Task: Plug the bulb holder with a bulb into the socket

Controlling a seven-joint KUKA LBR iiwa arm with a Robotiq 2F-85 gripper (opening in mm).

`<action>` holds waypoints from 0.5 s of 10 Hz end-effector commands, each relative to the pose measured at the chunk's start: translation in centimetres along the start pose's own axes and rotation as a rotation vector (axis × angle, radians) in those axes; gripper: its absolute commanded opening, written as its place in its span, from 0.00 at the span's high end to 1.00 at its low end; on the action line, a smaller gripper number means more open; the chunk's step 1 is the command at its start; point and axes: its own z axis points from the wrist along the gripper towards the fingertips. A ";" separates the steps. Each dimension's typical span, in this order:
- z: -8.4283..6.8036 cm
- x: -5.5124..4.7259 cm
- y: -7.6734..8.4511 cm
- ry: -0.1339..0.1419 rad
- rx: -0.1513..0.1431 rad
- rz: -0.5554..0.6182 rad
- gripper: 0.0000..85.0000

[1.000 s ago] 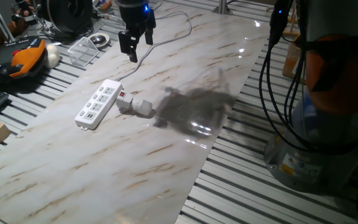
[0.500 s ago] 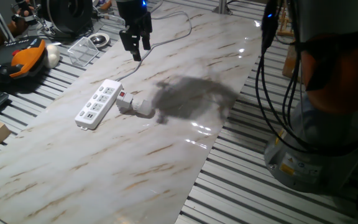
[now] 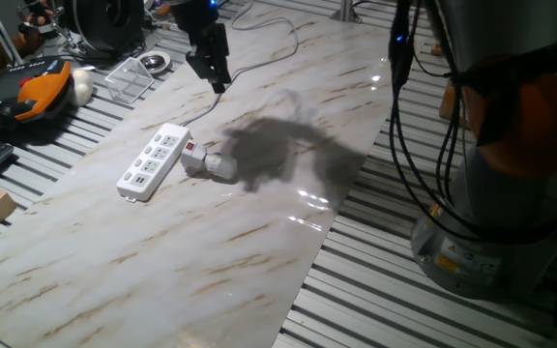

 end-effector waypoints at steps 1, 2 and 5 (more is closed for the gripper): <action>0.0 0.0 0.0 0.018 0.037 -0.137 1.00; 0.0 0.0 0.1 0.019 0.039 -0.137 1.00; 0.0 -0.1 0.1 0.022 0.043 -0.135 1.00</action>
